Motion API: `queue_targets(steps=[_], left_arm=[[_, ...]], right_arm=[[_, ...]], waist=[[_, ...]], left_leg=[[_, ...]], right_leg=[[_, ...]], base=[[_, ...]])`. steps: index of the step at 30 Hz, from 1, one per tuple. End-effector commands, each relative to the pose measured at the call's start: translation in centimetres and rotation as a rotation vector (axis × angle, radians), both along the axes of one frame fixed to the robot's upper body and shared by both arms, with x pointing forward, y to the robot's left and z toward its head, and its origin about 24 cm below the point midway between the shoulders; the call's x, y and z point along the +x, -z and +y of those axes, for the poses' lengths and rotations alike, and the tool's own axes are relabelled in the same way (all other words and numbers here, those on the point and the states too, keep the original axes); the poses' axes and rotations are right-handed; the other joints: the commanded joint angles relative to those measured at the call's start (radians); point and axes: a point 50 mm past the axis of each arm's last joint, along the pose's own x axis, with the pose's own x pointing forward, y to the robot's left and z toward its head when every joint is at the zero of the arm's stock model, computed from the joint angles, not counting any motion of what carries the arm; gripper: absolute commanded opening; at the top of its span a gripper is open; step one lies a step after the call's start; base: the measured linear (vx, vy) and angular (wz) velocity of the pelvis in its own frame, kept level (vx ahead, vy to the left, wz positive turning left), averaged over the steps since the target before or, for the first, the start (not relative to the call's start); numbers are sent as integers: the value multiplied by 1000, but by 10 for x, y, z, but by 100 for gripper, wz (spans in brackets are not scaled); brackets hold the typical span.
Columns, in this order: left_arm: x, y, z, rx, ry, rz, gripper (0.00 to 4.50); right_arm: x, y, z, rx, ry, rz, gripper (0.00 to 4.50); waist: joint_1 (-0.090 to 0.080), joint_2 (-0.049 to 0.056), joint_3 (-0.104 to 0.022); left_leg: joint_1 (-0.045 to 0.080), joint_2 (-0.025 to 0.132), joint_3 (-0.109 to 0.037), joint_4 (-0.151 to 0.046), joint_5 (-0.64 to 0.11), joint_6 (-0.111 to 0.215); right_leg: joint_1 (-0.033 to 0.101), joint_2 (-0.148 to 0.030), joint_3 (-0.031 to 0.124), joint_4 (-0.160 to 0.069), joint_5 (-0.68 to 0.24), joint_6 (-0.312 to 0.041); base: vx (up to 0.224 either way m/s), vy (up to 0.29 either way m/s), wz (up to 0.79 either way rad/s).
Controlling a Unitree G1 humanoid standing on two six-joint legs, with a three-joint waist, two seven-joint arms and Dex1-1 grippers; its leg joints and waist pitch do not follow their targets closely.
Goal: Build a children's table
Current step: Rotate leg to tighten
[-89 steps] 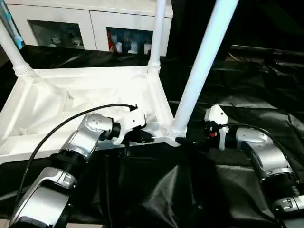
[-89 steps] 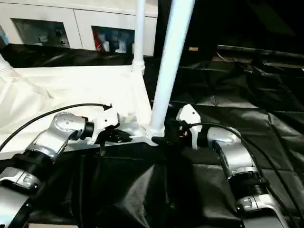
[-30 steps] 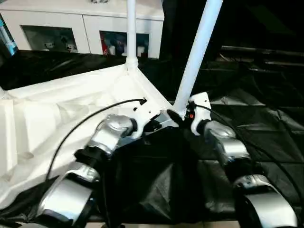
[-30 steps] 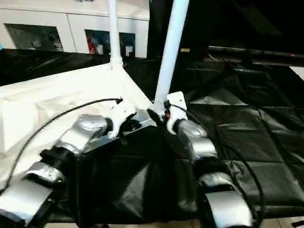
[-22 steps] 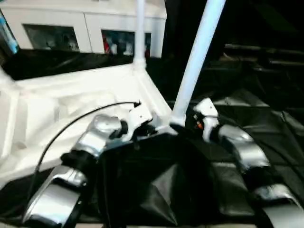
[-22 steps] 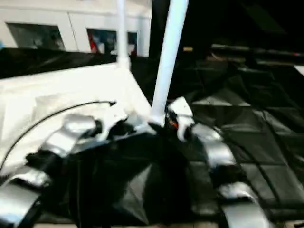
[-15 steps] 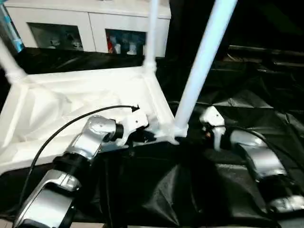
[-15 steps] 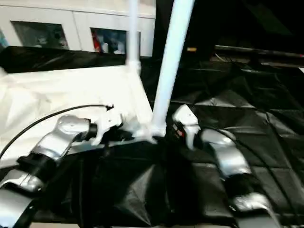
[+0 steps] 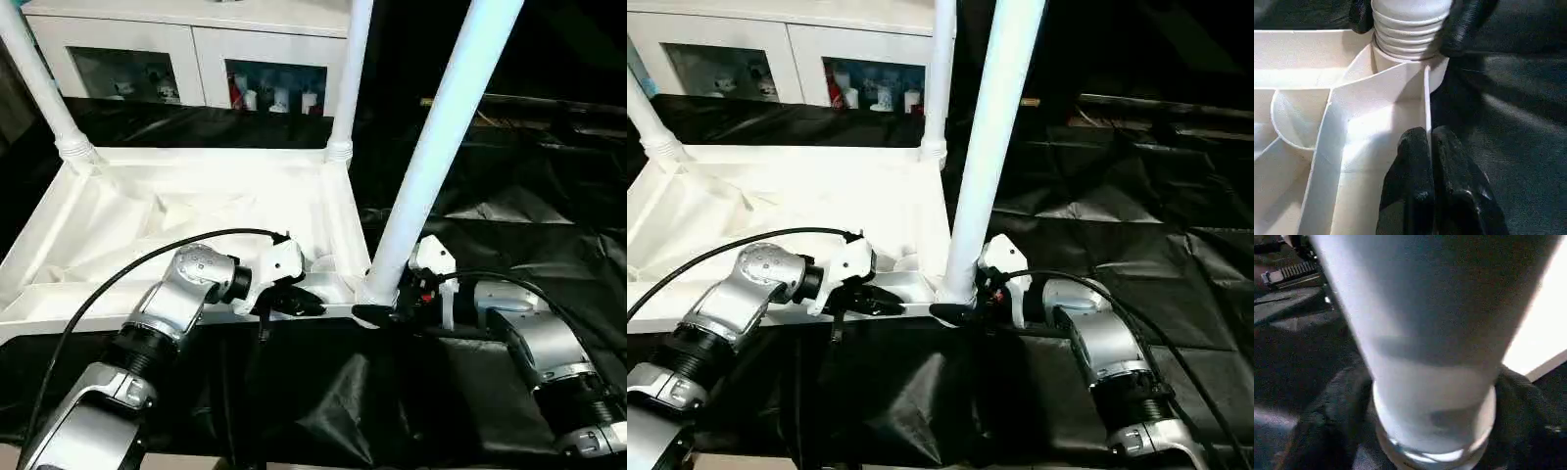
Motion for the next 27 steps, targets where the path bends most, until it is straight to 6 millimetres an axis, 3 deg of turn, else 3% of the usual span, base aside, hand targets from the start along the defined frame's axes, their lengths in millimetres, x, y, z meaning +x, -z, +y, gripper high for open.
queue_targets(steps=[1,6,9,14,17,19,20,22,24,27], left_arm=[[0,-10,-13,-71,33,-30,0],[2,-10,-12,-71,2,-37,0],[10,-7,-14,-59,-87,-58,0],[31,2,-20,-31,-352,-73,0],[37,1,-26,-31,-431,-75,0],[44,-1,-37,-28,-514,-94,0],[46,-2,-40,-29,-534,-100,0],[48,-4,-48,-40,-544,-105,0],[47,-7,-54,-60,-523,-115,0],[45,-8,-58,-89,-484,-116,0]], right_arm=[[-8,3,10,5,-74,26,318],[-9,5,10,14,-49,40,290],[-3,15,11,4,63,55,280],[23,36,23,16,460,103,278],[31,39,31,32,584,129,277],[39,40,45,38,680,158,277],[41,39,50,44,679,153,277],[43,36,62,54,642,118,277],[44,31,70,84,600,107,333],[46,26,73,113,563,89,350]], waist=[[-4,2,-67],[-3,3,-67],[-6,4,-67],[-22,4,-59],[-36,6,-61],[-39,5,-61],[-40,6,-61],[-39,0,-64],[-35,0,-65],[-31,-4,-67]], left_leg=[[33,72,-35,-71,-202,14],[33,72,-35,-70,-196,18],[35,72,-35,-71,-213,9],[42,66,-42,-75,-304,-46],[41,67,-48,-81,-329,-68],[39,67,-47,-82,-329,-65],[43,66,-47,-82,-337,-69],[38,64,-44,-80,-310,-57],[35,64,-41,-77,-274,-30],[33,65,-39,-75,-241,-4]], right_leg=[[30,-84,45,-66,-81,-237],[30,-84,45,-66,-80,-237],[26,-85,46,-69,-102,-236],[17,-93,48,-90,-303,-204],[15,-91,46,-92,-346,-180],[17,-90,46,-92,-328,-174],[13,-89,46,-95,-331,-175],[18,-90,47,-95,-293,-173],[21,-90,48,-91,-239,-181],[23,-89,47,-87,-209,-187]], base=[[0,0,0],[0,0,0],[0,0,0],[0,0,0],[0,0,0],[0,0,0],[0,0,0],[0,0,0],[0,0,0],[0,0,0]])
